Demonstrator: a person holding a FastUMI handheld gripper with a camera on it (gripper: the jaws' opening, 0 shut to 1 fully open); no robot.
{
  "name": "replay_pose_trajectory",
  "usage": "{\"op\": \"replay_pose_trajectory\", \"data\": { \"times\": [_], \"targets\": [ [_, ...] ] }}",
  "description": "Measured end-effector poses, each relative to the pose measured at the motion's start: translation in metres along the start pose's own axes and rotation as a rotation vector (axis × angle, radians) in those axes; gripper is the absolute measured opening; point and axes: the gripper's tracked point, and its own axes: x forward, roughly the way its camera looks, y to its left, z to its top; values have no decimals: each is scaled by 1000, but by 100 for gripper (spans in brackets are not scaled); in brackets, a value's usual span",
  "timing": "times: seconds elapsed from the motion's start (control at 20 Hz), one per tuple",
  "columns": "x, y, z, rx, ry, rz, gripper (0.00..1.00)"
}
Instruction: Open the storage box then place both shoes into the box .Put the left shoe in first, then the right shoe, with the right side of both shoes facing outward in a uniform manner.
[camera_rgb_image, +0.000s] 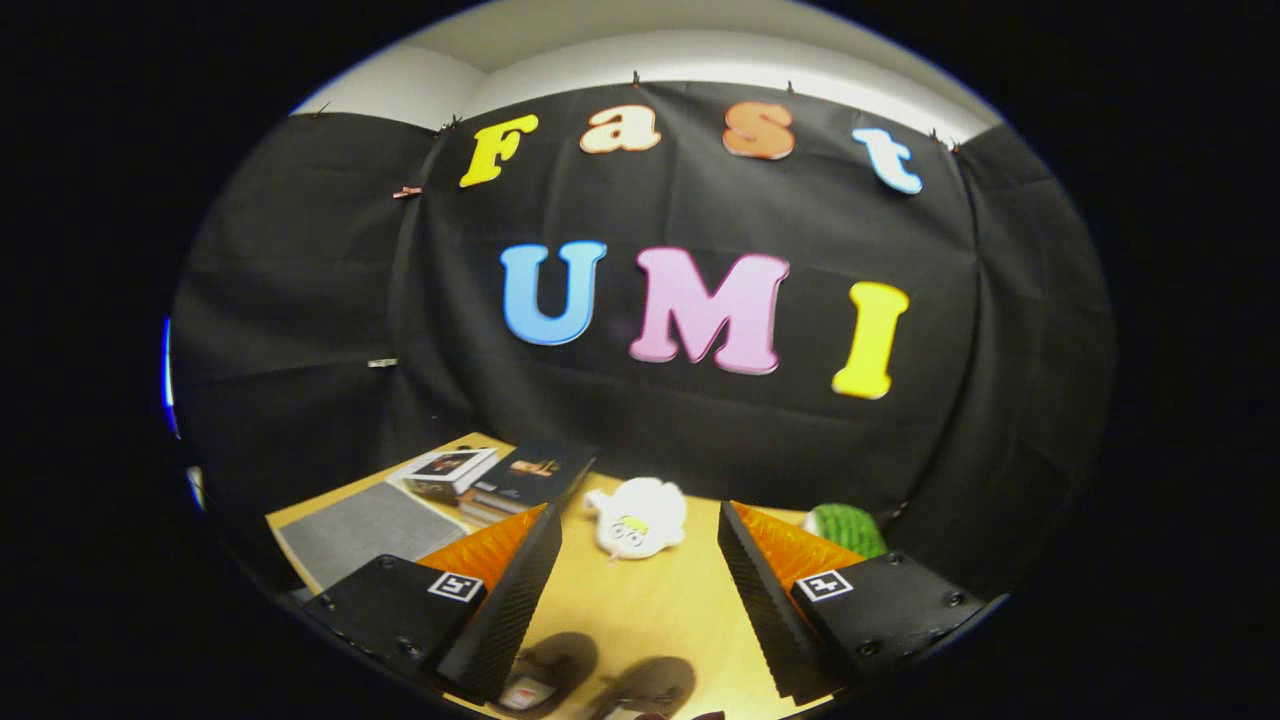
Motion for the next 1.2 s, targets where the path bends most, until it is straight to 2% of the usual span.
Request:
{"op": "replay_pose_trajectory", "data": {
  "times": [0.05,0.3,0.55,0.8,1.0,1.2],
  "targets": [
    [5,10,-10,54,44,51,97],
    [29,27,-68,243,227,139,98],
    [40,85,-114,498,377,396,98],
    [43,126,-135,730,460,566,98],
    [46,151,-168,872,591,626,97],
    [51,181,-207,917,706,663,97]
  ]
}}
